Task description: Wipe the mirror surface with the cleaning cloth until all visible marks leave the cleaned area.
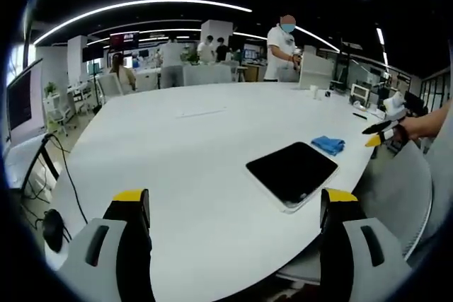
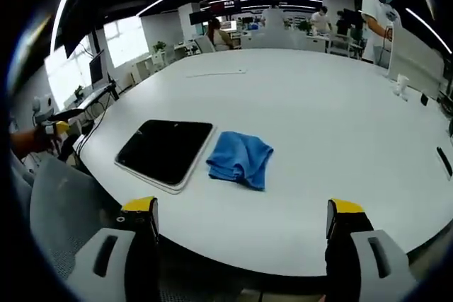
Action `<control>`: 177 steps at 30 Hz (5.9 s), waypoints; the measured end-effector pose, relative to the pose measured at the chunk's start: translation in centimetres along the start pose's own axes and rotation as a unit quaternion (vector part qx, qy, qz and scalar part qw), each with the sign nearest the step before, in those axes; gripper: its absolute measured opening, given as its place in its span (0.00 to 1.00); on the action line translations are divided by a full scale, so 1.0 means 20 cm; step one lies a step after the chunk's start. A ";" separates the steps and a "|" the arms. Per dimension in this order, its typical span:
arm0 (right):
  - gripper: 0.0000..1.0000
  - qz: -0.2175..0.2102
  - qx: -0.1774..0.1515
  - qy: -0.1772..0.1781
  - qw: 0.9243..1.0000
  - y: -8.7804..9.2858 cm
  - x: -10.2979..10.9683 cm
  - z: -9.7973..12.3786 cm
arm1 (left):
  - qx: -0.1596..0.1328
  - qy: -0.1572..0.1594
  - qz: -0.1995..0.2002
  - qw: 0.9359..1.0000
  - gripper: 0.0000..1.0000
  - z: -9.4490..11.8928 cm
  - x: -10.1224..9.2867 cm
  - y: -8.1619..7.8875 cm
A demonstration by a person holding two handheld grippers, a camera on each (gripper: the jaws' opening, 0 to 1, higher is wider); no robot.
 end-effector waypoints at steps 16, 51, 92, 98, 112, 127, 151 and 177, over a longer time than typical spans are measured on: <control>0.98 0.000 0.003 0.004 1.000 -0.01 0.00 -0.02 | 0.005 0.002 -0.007 1.000 0.99 0.00 0.04 -0.01; 0.98 -0.009 0.014 -0.002 1.000 -0.03 0.01 -0.05 | 0.012 -0.007 -0.003 1.000 0.99 0.01 0.04 0.02; 0.30 0.009 0.088 0.042 0.995 -0.26 0.00 -0.60 | 0.032 0.004 0.009 0.999 0.99 0.03 0.02 0.13; 0.20 -0.003 0.088 0.069 0.994 -0.26 0.02 -0.62 | 0.039 0.005 0.008 0.999 0.99 0.03 0.03 0.16; 0.07 -0.039 0.117 0.080 0.989 -0.29 0.04 -0.62 | 0.040 0.014 0.006 0.999 0.99 0.02 0.05 0.15; 0.06 -0.149 0.086 0.003 0.985 -0.59 0.27 -0.66 | 0.029 0.014 0.013 0.999 0.99 0.00 0.02 0.14; 0.07 -0.101 0.118 0.034 0.987 -0.52 0.41 -0.83 | 0.038 0.007 0.019 0.999 0.99 0.06 0.04 0.20; 0.05 -0.118 0.149 0.007 0.982 -0.58 0.62 -0.91 | 0.043 0.016 0.013 0.999 0.99 0.01 0.03 0.20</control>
Point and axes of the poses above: the point that each gripper's makers call its tool centre point, and the gripper's own axes: z roughly backward along the fingers, x roughly to its left, y roughly out of its underside, the point moved 4 cm from there along z, roughly backward along the fingers, and after that the axes turned 8 degrees about x, right-handed, at the moved point
